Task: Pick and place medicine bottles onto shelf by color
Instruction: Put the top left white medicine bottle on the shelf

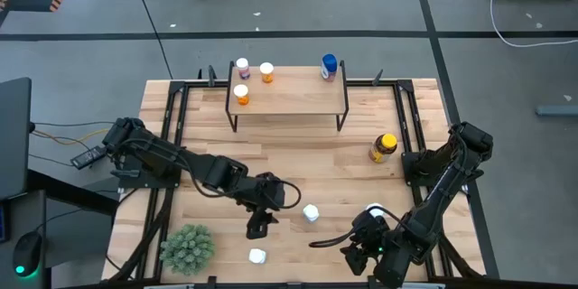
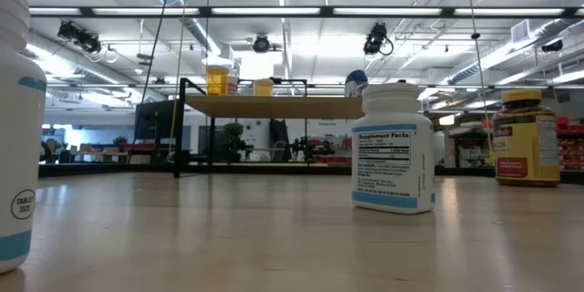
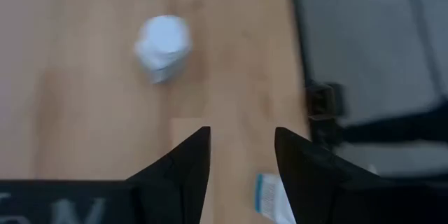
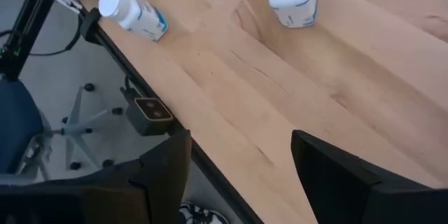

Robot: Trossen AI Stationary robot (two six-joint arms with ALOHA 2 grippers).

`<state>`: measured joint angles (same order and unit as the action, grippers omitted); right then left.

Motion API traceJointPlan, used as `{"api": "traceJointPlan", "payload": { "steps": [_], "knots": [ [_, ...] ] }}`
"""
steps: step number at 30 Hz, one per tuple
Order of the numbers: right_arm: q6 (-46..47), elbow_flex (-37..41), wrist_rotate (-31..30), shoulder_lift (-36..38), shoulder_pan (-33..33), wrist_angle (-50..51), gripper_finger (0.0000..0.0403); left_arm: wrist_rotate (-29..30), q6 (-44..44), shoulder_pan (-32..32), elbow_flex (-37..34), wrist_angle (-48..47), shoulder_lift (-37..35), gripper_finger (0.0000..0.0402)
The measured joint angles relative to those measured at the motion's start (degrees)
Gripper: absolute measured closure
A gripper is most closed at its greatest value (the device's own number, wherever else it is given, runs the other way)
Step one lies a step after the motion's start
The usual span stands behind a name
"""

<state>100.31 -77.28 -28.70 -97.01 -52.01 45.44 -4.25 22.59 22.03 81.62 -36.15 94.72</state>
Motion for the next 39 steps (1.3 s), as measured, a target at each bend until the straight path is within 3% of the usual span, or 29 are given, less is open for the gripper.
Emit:
{"api": "traceJointPlan", "payload": {
  "steps": [3, 10, 17, 21, 26, 32, 39],
  "knots": [
    [0.4, 0.0, -0.2, 0.0, 0.7, 0.1, 0.0148, -3.5, -5.7, -1.7, 0.0, 2.3, 0.0, 0.0239],
    [6.6, 0.0, 0.0, 0.0, 2.3, 1.6, 0.0148, -3.8, -22.7, -4.7, 0.1, 11.2, 2.0, 0.0228],
    [14.7, -1.1, 0.7, 0.0, -0.5, 0.4, 0.0148, -2.1, -42.8, -4.8, 0.1, 11.0, 6.4, 0.0193],
    [18.9, -1.1, 0.7, 0.0, -2.6, 0.0, 0.0148, -1.0, -40.6, -4.9, 0.0, 13.8, 6.6, 0.0181],
    [18.3, -1.0, 0.7, 0.0, -3.9, 0.0, 0.0148, -2.0, -31.5, -6.3, 0.2, 20.5, 8.4, 0.0183],
    [15.4, -1.0, 0.7, 0.0, -4.2, -0.1, 0.0148, -3.4, -27.8, -8.2, 0.0, 18.6, 13.1, 0.0171],
    [10.6, -1.0, 0.7, 0.0, -4.9, -1.4, 0.0148, 6.2, -27.4, -6.4, 0.0, 20.0, 14.2, 0.0134]
  ]
}}
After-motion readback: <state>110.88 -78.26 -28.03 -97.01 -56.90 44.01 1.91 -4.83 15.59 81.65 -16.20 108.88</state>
